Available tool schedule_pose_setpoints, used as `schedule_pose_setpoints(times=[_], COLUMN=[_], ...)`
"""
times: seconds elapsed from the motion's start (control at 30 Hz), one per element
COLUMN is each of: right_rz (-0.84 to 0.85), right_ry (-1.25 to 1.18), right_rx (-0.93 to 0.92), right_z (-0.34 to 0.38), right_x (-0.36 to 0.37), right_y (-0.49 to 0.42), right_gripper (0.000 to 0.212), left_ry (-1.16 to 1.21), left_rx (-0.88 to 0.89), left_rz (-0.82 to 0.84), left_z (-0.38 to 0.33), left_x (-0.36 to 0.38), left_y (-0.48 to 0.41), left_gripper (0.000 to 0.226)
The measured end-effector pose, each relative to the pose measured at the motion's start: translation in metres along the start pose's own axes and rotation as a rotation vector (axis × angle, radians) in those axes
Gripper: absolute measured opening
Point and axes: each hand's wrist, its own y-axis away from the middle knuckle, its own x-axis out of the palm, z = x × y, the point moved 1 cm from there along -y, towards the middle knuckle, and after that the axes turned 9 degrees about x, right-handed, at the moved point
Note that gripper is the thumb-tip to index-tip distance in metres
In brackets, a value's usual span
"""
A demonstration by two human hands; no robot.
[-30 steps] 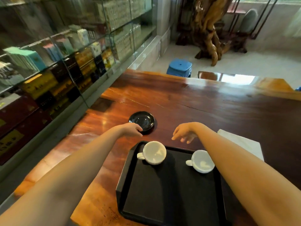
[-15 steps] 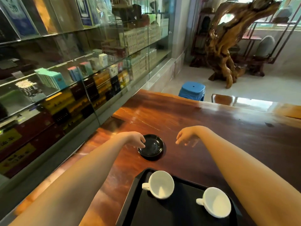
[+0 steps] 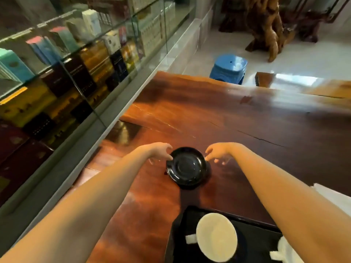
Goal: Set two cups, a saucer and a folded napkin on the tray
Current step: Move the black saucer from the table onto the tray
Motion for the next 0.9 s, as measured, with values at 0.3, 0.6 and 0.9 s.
schedule_pose_setpoints(times=[0.3, 0.6, 0.9], right_rz=[0.052, 0.018, -0.089], right_ry=[-0.206, -0.372, -0.600], right_rx=[0.000, -0.038, -0.074], right_z=[0.003, -0.005, -0.013], right_x=[0.017, 0.034, 0.040], right_y=[-0.068, -0.083, -0.077], right_gripper=[0.036, 0.036, 0.034], left_ry=[0.321, 0.288, 0.390], left_rx=[-0.015, -0.046, -0.039], left_rz=[-0.069, -0.367, -0.391], left_z=[0.041, 0.051, 0.044], left_x=[0.036, 0.066, 0.069], left_y=[-0.059, -0.075, -0.067], left_gripper=[0.053, 0.028, 0.023])
